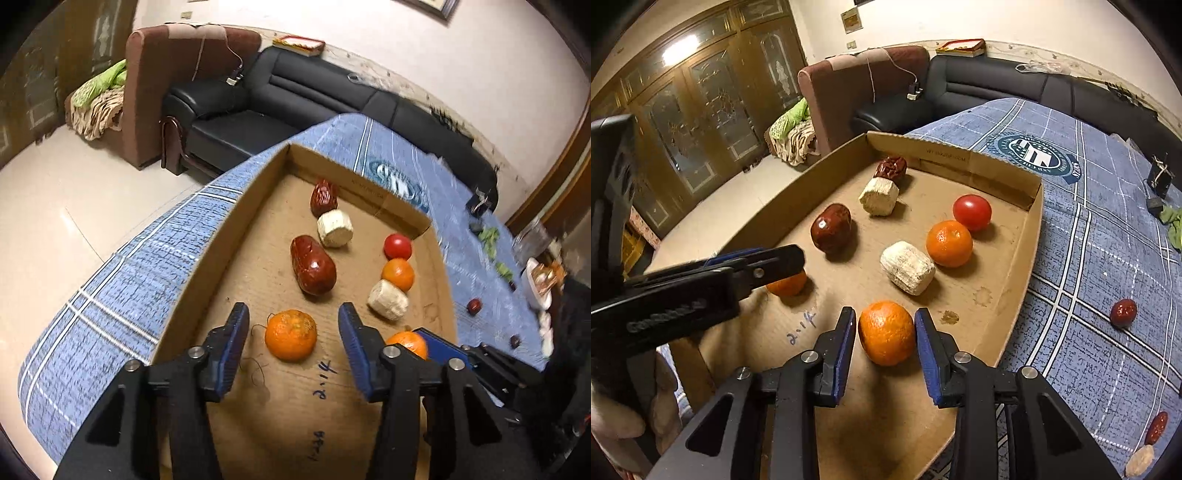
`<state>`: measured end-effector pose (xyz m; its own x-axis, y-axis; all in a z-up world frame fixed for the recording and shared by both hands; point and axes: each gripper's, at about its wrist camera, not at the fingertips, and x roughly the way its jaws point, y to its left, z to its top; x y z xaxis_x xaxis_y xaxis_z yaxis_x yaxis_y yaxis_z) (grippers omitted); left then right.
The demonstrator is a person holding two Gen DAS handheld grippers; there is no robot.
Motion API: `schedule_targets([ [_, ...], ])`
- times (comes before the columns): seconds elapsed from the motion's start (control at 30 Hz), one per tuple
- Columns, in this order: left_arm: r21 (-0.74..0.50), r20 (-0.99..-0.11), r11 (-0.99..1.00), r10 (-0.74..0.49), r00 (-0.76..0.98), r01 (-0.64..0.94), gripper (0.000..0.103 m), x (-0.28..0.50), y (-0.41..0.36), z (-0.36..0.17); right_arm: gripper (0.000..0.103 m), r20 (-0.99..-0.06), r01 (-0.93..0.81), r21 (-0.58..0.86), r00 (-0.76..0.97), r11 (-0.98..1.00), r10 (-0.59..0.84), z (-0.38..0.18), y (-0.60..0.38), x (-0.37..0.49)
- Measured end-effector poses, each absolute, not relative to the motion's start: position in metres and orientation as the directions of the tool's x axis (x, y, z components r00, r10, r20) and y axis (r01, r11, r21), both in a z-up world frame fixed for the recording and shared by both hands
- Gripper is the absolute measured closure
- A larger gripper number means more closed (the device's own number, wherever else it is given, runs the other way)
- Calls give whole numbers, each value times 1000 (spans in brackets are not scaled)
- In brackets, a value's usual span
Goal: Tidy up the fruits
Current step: 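Carry both oranges into the box and open both grippers to release them, then move left tool to a white chunk while right tool approaches the dark brown fruit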
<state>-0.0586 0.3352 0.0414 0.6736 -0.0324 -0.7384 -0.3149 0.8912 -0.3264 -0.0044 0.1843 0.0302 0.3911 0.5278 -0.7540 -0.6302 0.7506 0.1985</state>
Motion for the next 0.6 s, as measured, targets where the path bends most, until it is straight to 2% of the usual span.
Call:
schedule_targets([
  [0.33, -369, -672, 880, -31, 740, -298, 42, -91, 319, 71, 64, -676, -582, 256, 463, 772, 574, 65, 131, -17],
  [0.6, -341, -660, 914, -65, 749, -221, 42, -98, 280, 83, 63, -657, -455, 282, 550, 844, 516, 72, 35, -22],
])
